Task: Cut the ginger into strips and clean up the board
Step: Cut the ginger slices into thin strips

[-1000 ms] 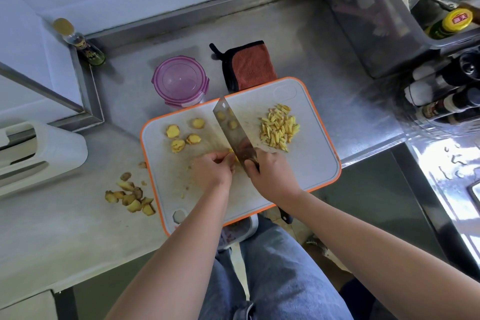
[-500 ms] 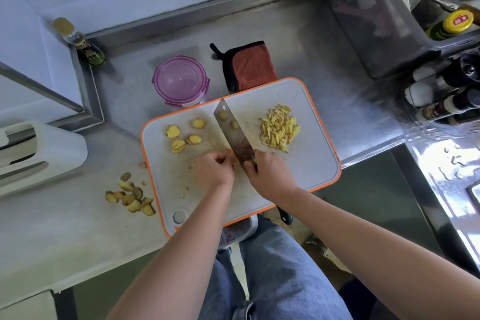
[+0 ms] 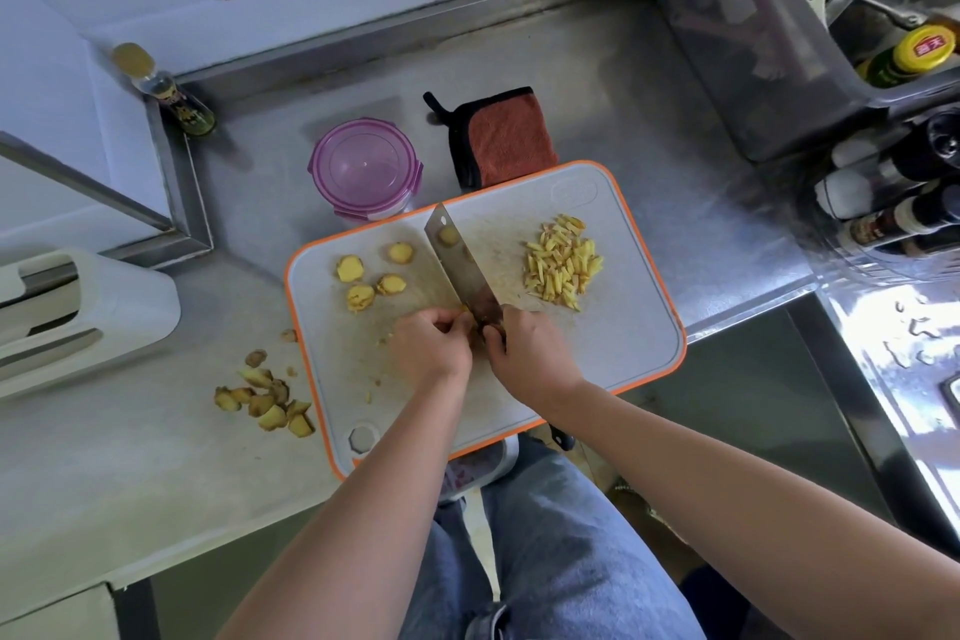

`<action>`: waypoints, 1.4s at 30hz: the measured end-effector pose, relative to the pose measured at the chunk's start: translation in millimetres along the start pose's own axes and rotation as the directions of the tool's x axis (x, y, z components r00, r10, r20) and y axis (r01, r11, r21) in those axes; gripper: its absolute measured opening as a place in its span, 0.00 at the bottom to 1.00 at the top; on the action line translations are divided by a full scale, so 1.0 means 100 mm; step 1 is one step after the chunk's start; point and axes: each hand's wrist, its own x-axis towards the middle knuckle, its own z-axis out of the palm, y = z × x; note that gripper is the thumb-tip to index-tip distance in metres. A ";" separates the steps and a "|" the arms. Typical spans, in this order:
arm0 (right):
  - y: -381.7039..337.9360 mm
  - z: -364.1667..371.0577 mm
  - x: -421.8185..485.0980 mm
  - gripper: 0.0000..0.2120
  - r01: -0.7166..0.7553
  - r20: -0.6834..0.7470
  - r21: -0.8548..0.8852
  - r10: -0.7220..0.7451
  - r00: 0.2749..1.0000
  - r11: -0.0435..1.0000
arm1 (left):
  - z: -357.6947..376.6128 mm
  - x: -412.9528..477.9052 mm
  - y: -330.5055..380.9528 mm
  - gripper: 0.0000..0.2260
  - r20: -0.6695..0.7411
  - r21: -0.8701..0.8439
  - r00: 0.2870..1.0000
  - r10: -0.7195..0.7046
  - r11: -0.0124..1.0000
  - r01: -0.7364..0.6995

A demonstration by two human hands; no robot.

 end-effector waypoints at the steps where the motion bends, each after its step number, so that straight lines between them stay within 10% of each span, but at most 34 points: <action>1: -0.01 -0.01 0.01 0.12 0.005 -0.004 0.009 -0.004 1.000 1.000 | 0.00 0.01 0.00 0.07 0.009 -0.018 1.000 -0.010 1.000 0.010; 18: 0.23 -0.33 -0.06 0.08 0.028 -0.066 0.270 -0.011 0.998 0.962 | -0.19 -0.01 -0.09 0.15 0.065 -0.105 0.991 0.115 0.989 -0.108; 32: 0.48 -0.49 0.00 0.11 -0.052 -0.067 0.169 0.064 0.996 0.984 | -0.20 0.02 -0.16 0.08 0.075 0.082 0.994 0.077 0.993 -0.083; 37: 0.46 -0.45 -0.08 0.11 0.065 0.148 0.023 -0.068 0.987 0.998 | -0.18 0.04 -0.15 0.08 0.062 0.070 0.998 0.031 0.997 -0.035; 42: 0.58 -0.51 0.00 0.09 -0.085 -0.031 0.141 0.090 0.995 0.986 | -0.20 0.08 -0.19 0.05 0.072 0.074 0.997 0.026 0.997 -0.031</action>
